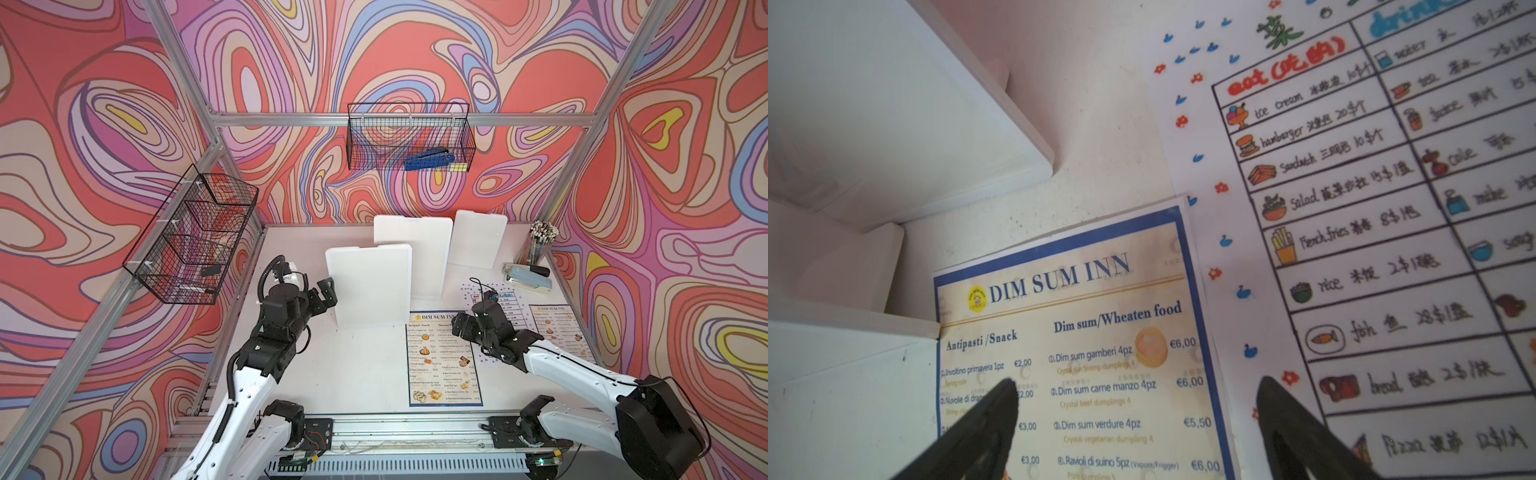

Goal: Insert the menus into the narrow rack
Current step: Move the narrow rack to the center of the board, then pick up the menu from the center of the board.

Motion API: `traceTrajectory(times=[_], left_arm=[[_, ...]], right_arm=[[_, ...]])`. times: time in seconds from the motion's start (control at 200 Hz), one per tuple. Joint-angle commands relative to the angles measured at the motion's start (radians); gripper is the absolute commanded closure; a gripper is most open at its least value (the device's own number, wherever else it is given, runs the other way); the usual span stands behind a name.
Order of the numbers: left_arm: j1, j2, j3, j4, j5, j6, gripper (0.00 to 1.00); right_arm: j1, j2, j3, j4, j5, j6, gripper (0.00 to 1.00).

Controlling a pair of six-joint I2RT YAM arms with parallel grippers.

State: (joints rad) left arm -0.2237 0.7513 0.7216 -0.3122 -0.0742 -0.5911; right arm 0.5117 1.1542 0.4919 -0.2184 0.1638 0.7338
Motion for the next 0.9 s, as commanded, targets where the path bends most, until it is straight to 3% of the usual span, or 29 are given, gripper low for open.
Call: traceTrajectory(times=[0.0,0.135,0.411,0.671,0.896], left_arm=[[-0.002,-0.049,0.054,-0.247,-0.099,-0.128,0.01],[-0.002,-0.1,0.079,-0.356,-0.026,-0.164,0.01],[-0.03,-0.093,-0.006,-0.249,0.366,-0.136,0.04],[-0.424,0.004,-0.124,-0.108,0.112,-0.216,0.05],[-0.672,0.348,-0.152,0.184,0.025,-0.314,0.05]], right_arm=[[-0.004,0.012,-0.022,-0.008,-0.005,0.019,0.14],[-0.003,0.031,-0.031,0.001,-0.014,0.02,0.17],[-0.002,0.182,-0.01,0.065,-0.065,0.012,0.21],[0.027,0.23,0.008,0.07,-0.041,0.027,0.22],[0.044,0.18,0.001,0.034,-0.006,0.036,0.22]])
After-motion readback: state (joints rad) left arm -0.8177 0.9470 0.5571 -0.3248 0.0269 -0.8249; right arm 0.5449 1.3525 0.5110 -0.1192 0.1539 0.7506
